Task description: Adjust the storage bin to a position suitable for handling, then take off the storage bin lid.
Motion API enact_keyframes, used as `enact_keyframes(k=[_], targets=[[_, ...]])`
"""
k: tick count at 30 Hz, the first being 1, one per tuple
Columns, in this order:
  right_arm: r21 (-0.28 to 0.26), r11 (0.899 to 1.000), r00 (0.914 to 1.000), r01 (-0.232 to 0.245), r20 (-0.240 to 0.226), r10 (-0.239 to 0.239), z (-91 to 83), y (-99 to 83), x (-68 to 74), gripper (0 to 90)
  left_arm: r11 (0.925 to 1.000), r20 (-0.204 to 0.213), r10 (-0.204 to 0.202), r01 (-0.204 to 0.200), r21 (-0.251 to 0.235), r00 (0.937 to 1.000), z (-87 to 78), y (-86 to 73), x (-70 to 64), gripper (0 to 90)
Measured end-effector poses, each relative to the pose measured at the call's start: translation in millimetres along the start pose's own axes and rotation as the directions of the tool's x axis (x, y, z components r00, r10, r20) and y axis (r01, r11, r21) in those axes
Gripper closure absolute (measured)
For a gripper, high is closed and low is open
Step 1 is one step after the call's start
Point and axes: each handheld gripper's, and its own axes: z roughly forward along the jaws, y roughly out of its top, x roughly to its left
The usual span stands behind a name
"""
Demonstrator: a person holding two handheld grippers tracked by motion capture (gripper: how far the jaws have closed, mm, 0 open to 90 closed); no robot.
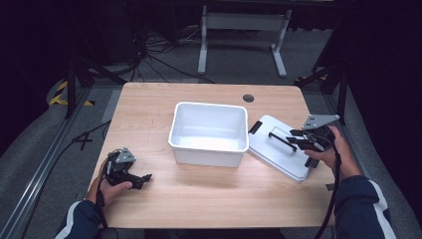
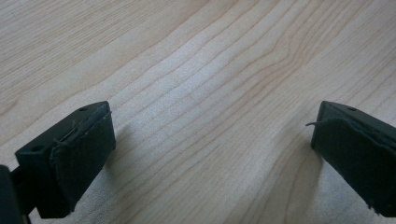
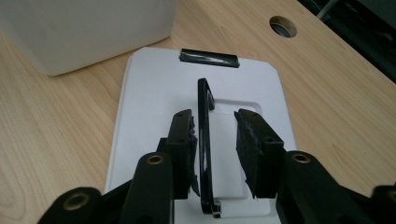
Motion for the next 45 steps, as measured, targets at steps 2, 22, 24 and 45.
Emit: enact_keyframes(k=[2, 22, 24, 45], targets=[[-0.003, 1.0, 1.0, -0.009, 0.003, 0.009, -1.9, -0.7, 1.9, 64.7, 1.0, 0.001, -0.001, 0.001, 0.0, 1.0, 0.0, 0.0, -0.1, 0.2], [0.002, 1.0, 0.9986, -0.023, 0.047, 0.023, -20.6, -14.9, 26.9, 48.0, 1.0, 0.002, -0.001, 0.001, 0.0, 1.0, 0.0, -0.1, -0.1, 0.2], [0.0, 1.0, 0.9985, -0.021, 0.05, 0.021, -23.3, -17.5, 30.6, 47.2, 1.0, 0.001, 0.0, 0.0, 0.0, 1.0, 0.0, 0.0, 0.0, 0.2], [-0.036, 0.999, 0.9974, -0.035, 0.062, 0.038, -38.6, -59.1, 60.0, 38.0, 1.0, 0.002, -0.002, 0.002, 0.003, 1.0, -0.6, -0.4, -0.2, 0.2]])
